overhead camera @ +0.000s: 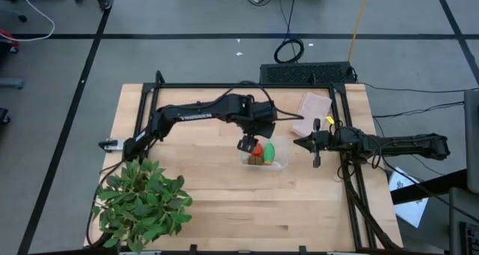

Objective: Pick and placing Produce into tupperware
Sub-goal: Return to Home Position

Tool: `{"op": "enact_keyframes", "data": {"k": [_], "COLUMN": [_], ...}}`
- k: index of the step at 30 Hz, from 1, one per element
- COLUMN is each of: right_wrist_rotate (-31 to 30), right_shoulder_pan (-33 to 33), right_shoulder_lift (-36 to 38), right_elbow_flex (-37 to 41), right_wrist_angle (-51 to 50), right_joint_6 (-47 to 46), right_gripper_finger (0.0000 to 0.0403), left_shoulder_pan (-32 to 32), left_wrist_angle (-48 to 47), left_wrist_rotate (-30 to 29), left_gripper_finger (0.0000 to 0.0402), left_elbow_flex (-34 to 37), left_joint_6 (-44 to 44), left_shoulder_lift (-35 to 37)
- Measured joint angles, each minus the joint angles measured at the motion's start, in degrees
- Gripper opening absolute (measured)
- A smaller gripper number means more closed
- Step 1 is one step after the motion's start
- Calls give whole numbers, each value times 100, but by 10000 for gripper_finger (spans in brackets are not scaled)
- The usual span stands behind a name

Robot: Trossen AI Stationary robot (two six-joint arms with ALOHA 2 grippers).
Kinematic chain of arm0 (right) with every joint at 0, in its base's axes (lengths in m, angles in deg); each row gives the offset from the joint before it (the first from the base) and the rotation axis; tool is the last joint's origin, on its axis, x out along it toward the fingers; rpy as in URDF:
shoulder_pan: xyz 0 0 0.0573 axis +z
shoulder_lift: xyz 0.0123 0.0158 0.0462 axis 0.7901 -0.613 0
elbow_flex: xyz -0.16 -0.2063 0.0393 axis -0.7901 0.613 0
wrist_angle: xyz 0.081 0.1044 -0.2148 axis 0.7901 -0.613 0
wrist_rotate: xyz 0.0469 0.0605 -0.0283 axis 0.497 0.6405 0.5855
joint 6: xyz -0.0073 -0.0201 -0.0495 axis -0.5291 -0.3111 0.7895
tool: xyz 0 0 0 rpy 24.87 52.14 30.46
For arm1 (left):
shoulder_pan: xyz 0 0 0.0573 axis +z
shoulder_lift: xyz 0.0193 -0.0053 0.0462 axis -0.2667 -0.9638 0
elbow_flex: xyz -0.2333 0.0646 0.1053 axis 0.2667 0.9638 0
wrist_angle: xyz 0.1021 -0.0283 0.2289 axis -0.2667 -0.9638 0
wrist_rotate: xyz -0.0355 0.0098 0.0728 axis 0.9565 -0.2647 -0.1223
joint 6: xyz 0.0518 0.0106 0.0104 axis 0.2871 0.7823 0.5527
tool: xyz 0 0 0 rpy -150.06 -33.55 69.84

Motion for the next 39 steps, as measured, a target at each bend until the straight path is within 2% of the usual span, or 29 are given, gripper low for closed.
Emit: {"op": "enact_keyframes", "data": {"k": [3,10,12,22,30,34,39], "right_wrist_rotate": [0,-2,1,-1,-2,-2,-2], "right_shoulder_pan": [1,2,1,2,1,2,2], "right_shoulder_lift": [1,0,3,-2,-2,-4,-4], "right_elbow_flex": [0,0,0,0,0,0,0], "right_wrist_angle": [13,21,-17,21,17,17,17], "right_joint_6": [0,-12,-20,-173,-173,-173,-174], "right_gripper_finger": [0,0,0,0,0,0,0], "left_shoulder_pan": [24,92,85,45,-344,-641,-986], "left_wrist_angle": [-146,-618,-631,-472,-397,-336,297], "left_wrist_rotate": [-129,-53,-39,-236,-1196,-1612,-1781], "left_gripper_finger": [212,36,11,2,1,0,0], "left_elbow_flex": [94,57,59,74,336,775,1909], "left_joint_6": [13,-146,-203,-399,-657,-860,-940], "left_shoulder_lift": [210,690,903,2411,3575,4153,4973]}}
